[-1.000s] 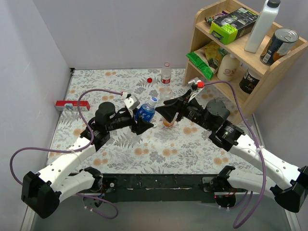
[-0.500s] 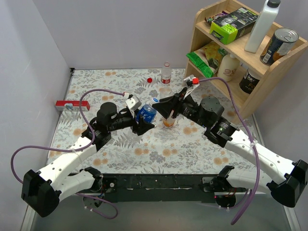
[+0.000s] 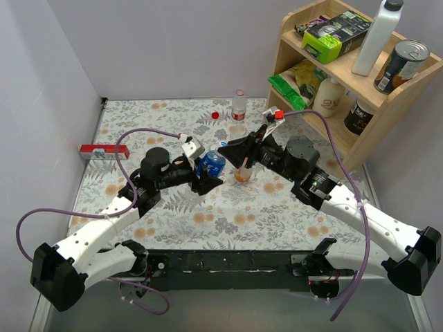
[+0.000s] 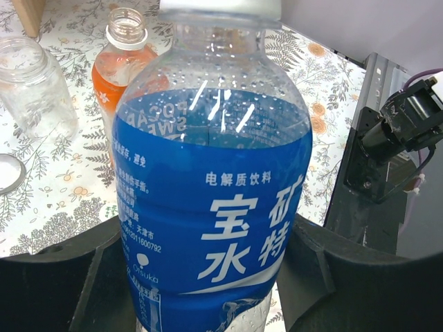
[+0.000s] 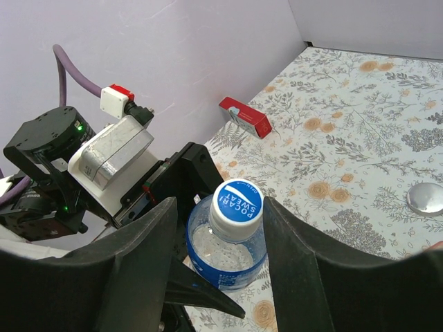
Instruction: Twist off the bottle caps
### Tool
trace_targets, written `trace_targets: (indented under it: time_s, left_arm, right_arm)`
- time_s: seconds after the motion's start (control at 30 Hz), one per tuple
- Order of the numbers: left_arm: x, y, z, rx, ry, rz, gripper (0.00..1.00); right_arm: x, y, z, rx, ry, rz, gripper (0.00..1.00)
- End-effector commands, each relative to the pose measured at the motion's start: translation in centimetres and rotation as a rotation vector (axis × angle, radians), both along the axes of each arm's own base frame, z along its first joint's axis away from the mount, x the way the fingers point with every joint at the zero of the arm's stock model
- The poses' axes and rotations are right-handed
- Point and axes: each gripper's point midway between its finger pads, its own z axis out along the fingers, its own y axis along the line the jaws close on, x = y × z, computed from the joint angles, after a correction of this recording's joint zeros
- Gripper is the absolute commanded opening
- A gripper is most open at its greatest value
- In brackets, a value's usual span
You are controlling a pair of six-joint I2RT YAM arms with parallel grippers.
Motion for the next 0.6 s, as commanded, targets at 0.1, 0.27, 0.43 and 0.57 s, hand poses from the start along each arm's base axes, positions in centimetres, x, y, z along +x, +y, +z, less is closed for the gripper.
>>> trace_targets:
  time_s: [0.1,0.27,0.43,0.57]
  left_arm:
    - [-0.2,-0.3,0.5,-0.002,-0.028,-0.014,0.24]
    - [-0.4,-0.5,0.2,0.003,-0.023,-0.025,0.24]
    - [-0.6,-0.8,0.1,0.005,-0.021,-0.037,0.24]
    - [-0.7,-0.9,0.0,0.006,-0.018,-0.040,0.24]
  right_arm:
    - [-1.0,0.5,3.8,0.083,-0.062,0.048,0.58]
    - [-1.2,1.2,3.9,0.093,-0.061,0.085,0.57]
    - [-1.3,1.6,4.2,0.102,-0.066,0.104,0.56]
    - [-1.2,1.8,4.2,0.104,-0.067,0.110,0.55]
